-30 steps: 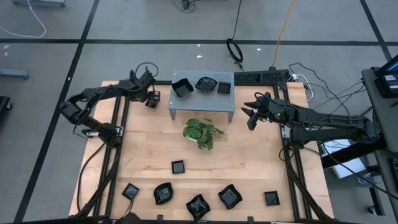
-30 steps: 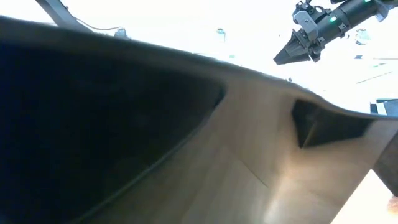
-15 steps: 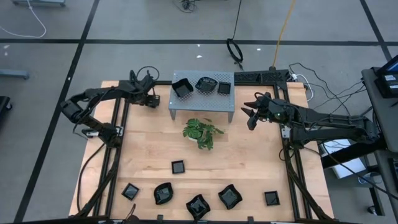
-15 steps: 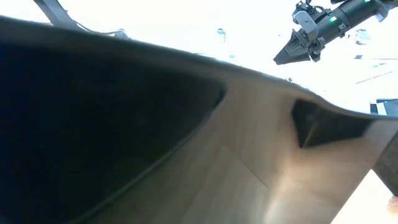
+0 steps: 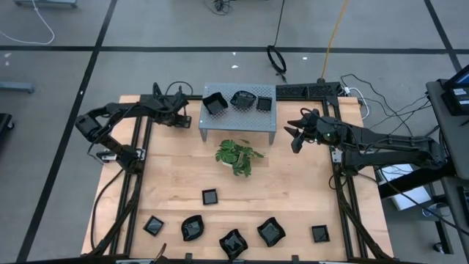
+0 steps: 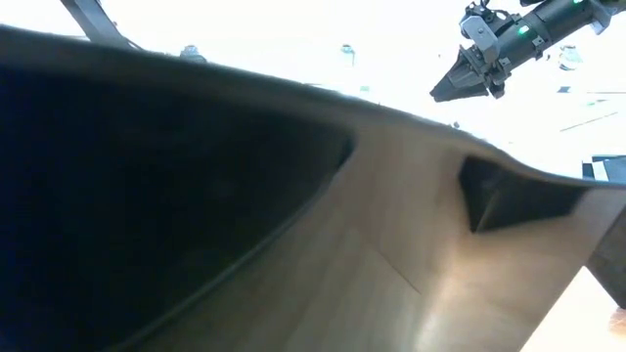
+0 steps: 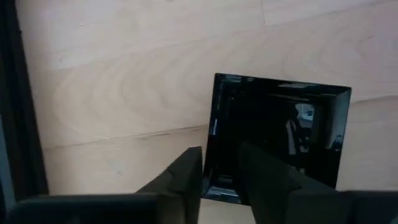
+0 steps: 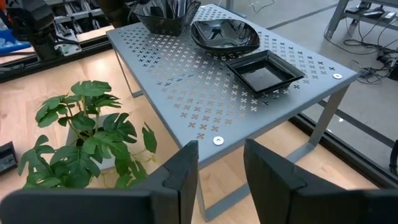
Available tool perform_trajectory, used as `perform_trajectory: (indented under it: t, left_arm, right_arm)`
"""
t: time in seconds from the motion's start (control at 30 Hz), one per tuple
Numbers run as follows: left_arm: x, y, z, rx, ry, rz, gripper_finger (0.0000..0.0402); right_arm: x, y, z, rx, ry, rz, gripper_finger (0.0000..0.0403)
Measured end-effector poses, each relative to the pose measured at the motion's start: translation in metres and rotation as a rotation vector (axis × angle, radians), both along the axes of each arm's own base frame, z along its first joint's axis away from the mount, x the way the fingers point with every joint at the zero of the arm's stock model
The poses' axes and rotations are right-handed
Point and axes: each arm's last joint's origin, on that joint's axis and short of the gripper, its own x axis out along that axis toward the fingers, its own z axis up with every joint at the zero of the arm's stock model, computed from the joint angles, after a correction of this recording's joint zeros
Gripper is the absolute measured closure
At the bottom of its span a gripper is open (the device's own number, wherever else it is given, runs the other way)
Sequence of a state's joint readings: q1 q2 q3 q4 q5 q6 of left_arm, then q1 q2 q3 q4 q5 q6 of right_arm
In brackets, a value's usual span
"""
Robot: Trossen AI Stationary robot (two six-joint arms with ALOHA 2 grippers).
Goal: Pick & Place Mini shaped plates
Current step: Stack the square plate on top of the stacked square plates on the shelf
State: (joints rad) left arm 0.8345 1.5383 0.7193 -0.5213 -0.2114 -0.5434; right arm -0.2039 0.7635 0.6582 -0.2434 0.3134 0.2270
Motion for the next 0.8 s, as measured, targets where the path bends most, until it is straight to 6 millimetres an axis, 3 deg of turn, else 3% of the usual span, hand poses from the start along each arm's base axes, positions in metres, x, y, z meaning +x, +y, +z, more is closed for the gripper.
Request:
perform_trajectory:
  t: [0.27, 0.53, 0.8]
  left_arm:
    - [-0.004, -0.008, 0.006, -0.084, -0.057, 0.061, 0.0392]
    - [-0.01, -0.022, 0.042, 0.002, -0.176, 0.105, 0.0396]
    - [-0.017, -0.051, 0.087, 0.158, -0.348, 0.097, 0.0393]
  right_arm:
    - [0.0, 0.0, 0.0, -0.001, 0.001, 0.001, 0.0287]
    - [0.0, 0.0, 0.0, -0.002, 0.002, 0.002, 0.0287]
    - [0.0, 0.0, 0.0, -0.004, 0.004, 0.003, 0.0287]
